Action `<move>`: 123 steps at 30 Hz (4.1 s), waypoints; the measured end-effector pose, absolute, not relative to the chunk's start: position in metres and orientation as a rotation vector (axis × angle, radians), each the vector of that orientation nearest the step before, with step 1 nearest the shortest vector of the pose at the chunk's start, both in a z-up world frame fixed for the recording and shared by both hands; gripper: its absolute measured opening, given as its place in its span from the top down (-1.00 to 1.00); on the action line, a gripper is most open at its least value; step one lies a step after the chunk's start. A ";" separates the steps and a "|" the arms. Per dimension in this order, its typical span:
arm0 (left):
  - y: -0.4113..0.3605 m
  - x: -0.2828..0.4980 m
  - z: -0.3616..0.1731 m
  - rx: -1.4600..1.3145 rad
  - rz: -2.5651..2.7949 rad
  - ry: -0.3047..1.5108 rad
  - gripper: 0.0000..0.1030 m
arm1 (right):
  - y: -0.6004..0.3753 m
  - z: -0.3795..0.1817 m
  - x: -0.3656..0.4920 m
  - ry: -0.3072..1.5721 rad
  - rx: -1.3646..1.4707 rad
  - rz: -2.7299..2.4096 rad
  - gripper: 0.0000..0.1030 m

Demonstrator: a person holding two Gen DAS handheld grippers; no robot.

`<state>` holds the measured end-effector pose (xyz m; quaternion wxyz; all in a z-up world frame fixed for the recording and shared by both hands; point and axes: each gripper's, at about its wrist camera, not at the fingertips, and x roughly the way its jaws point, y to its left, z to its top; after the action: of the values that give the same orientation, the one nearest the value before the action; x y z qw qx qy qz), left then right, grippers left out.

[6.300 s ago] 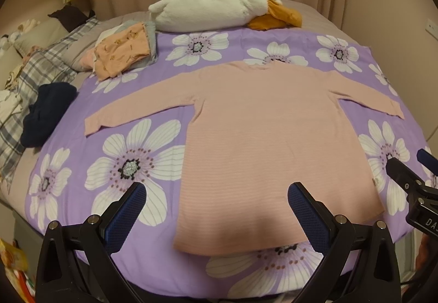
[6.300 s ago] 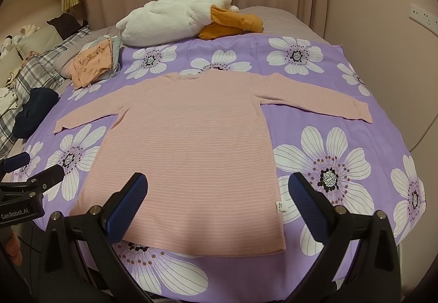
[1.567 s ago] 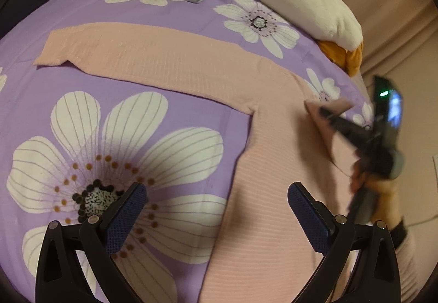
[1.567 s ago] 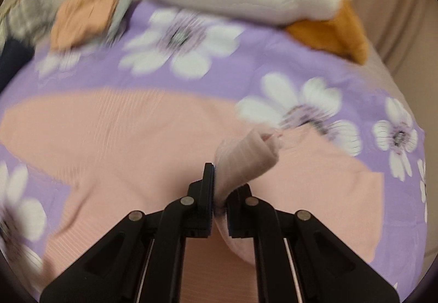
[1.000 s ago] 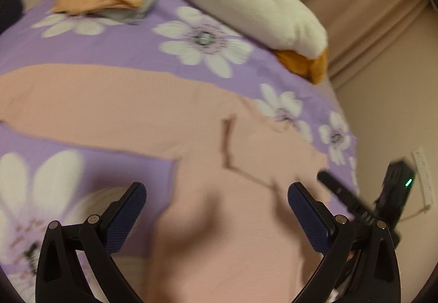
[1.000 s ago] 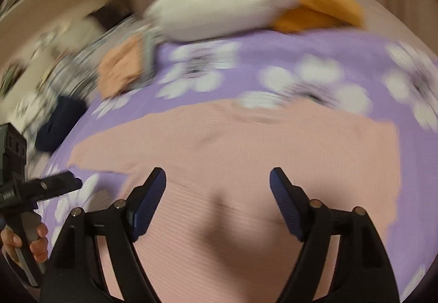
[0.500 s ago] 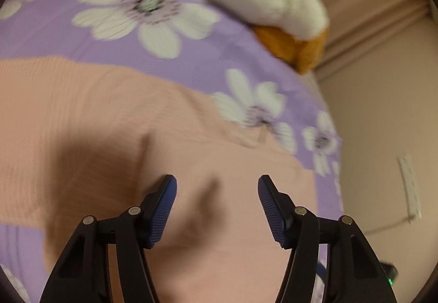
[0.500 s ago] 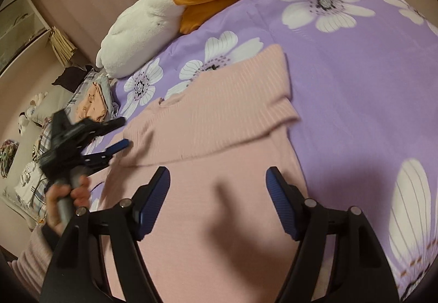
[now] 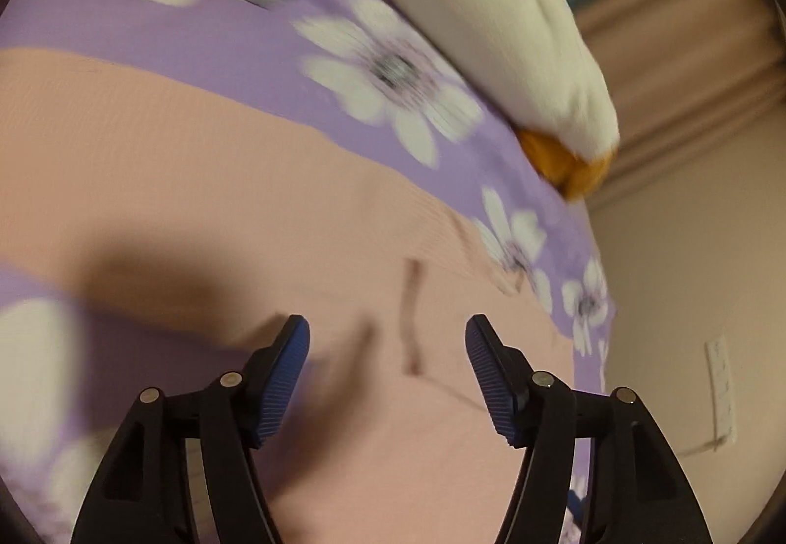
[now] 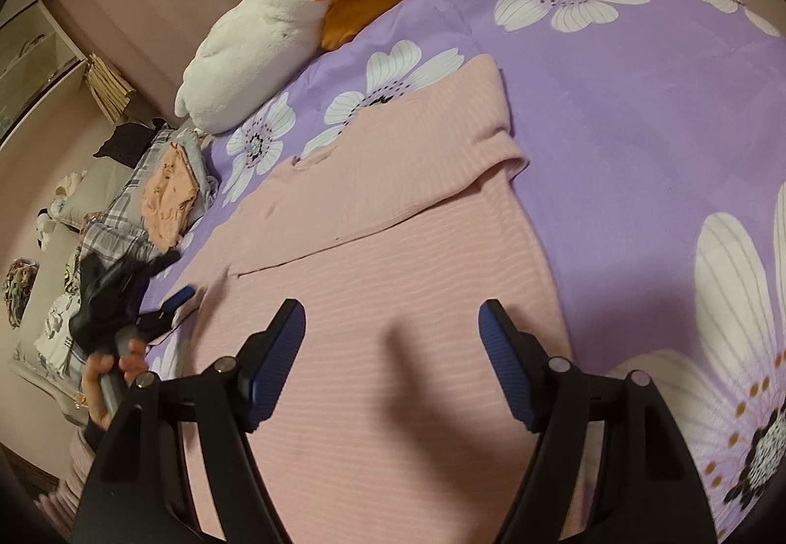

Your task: Fold small clothes

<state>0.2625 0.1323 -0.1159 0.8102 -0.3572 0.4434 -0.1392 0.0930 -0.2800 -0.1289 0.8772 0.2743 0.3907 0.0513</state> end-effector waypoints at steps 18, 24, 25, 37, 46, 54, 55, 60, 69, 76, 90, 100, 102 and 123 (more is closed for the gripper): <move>0.335 0.198 -0.166 -1.293 -0.030 0.673 -0.27 | -0.223 -0.110 0.099 0.856 0.476 0.159 -0.44; 0.348 0.224 -0.166 -1.281 0.042 0.630 -0.27 | -0.222 -0.116 0.103 0.881 0.471 0.141 -0.44; 0.350 0.226 -0.166 -1.272 0.052 0.630 -0.27 | -0.222 -0.118 0.104 0.886 0.473 0.138 -0.44; 0.309 0.245 -0.107 -0.863 0.089 0.720 0.96 | -0.230 -0.127 0.099 0.891 0.512 0.134 -0.44; 0.193 0.265 -0.016 -0.613 -0.143 0.669 0.96 | -0.255 -0.128 0.080 0.849 0.576 0.141 -0.44; 0.033 0.278 -0.012 -0.361 -0.322 0.751 0.96 | -0.289 -0.137 0.054 0.832 0.627 0.095 -0.44; 0.014 0.277 -0.018 -0.325 -0.338 0.767 0.96 | -0.292 -0.138 0.052 0.832 0.630 0.090 -0.44; -0.070 0.267 -0.067 -0.136 -0.386 0.886 0.96 | -0.306 -0.144 0.043 0.830 0.659 0.065 -0.44; -0.096 0.234 -0.111 -0.012 -0.497 1.076 -0.24 | -0.302 -0.141 0.046 0.839 0.640 0.079 -0.45; -0.012 0.193 -0.107 -0.073 -0.494 1.070 -0.36 | -0.257 -0.122 0.087 0.841 0.490 0.177 -0.45; 0.105 0.168 -0.100 -0.354 -0.320 0.995 -0.36 | -0.081 -0.123 0.234 0.926 -0.019 0.370 -0.11; 0.123 0.165 -0.101 -0.426 -0.342 0.975 -0.36 | -0.148 -0.122 0.244 0.914 0.208 0.258 0.89; 0.125 0.165 -0.101 -0.433 -0.348 0.975 -0.36 | -0.180 -0.118 0.237 0.875 0.349 0.232 0.89; 0.130 0.163 -0.105 -0.417 -0.302 0.990 -0.36 | -0.230 -0.146 0.249 0.971 0.576 0.138 0.83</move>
<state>0.1633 0.1303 -0.1050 0.8483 -0.1978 0.4699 -0.1432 0.2493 -0.2303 -0.1459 0.8427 0.2727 0.4596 0.0654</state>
